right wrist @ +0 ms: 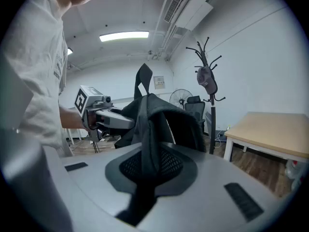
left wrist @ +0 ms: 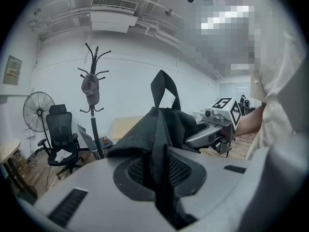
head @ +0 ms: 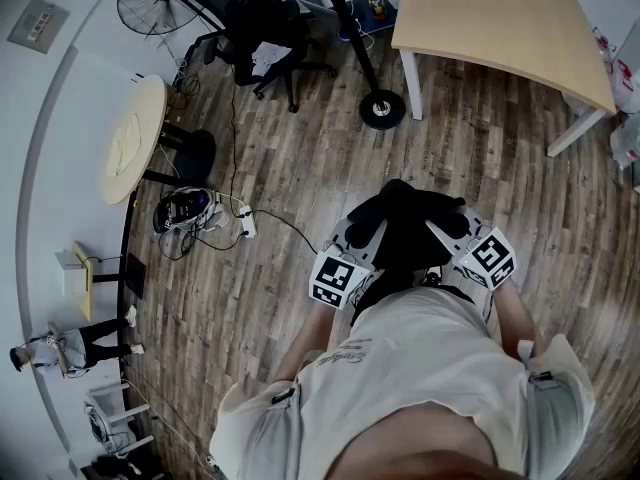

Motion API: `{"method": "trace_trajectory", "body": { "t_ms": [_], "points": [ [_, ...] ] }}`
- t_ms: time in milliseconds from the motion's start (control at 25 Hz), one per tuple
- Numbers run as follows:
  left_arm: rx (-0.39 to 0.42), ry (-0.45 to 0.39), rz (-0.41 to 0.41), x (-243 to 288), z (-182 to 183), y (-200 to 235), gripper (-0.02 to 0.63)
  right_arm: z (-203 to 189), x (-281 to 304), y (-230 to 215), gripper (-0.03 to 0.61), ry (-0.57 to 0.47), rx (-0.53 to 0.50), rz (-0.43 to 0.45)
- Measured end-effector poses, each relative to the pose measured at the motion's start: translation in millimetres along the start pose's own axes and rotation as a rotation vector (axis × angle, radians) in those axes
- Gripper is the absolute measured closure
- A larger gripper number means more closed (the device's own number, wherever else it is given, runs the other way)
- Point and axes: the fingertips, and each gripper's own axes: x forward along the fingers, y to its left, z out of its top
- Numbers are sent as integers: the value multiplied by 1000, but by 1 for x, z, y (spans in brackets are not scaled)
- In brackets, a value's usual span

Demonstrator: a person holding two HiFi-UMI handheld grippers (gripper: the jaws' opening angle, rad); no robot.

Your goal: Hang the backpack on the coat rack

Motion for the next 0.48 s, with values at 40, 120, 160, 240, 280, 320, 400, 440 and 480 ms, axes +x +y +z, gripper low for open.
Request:
{"method": "trace_trajectory", "body": {
  "t_ms": [40,120,160,240,280,320,400,440,480],
  "points": [
    [-5,1,0,2,-1,6,571,1,5,-3,548,2,-2,6],
    [-11,1,-1,6,-2,19,570,3,17,-10,548,6,-5,14],
    [-12,0,-2,7,-3,26,570,4,23,-13,549,8,-7,15],
    [-13,-2,-6,8,-4,39,571,7,36,-17,549,13,-10,13],
    [-15,-3,-8,8,-4,45,570,8,42,-18,549,15,-8,12],
    [-18,-4,-10,8,-4,51,571,9,48,-20,548,17,-5,12],
    [-17,-7,-14,9,-1,63,570,14,57,-24,549,18,4,10],
    [-16,-11,-18,9,1,68,569,17,61,-27,548,17,9,9],
    [-14,-15,-23,9,4,73,571,20,65,-29,548,17,13,7]
  ]
}}
